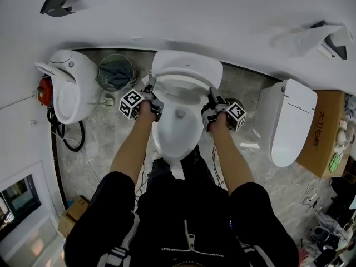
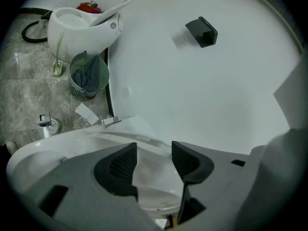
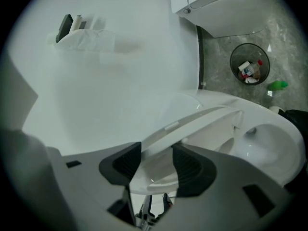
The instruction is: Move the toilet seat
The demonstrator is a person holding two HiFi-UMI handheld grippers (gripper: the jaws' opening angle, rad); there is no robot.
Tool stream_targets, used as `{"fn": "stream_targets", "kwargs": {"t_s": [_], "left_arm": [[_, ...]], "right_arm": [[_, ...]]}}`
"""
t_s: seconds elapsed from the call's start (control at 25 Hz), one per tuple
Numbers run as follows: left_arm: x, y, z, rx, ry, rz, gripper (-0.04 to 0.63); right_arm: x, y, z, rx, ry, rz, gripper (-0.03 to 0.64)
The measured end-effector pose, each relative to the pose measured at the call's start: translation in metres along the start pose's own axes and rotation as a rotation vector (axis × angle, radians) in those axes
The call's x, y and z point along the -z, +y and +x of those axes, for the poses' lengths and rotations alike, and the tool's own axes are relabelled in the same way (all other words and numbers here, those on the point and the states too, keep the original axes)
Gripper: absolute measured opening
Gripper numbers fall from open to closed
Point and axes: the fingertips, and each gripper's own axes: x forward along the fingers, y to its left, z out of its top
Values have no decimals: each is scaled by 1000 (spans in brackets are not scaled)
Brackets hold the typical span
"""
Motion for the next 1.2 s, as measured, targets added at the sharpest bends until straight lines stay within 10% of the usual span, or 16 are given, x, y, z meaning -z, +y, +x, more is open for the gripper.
{"fn": "stream_targets", "kwargs": {"t_s": [0.64, 1.2], "left_arm": [[-4, -8, 10, 29, 18, 9, 205], [13, -27, -106, 62, 89, 732, 68]], "right_arm": [[-3, 13, 11, -19, 44, -77, 218], [97, 81, -74, -81, 111, -1101, 111]]}}
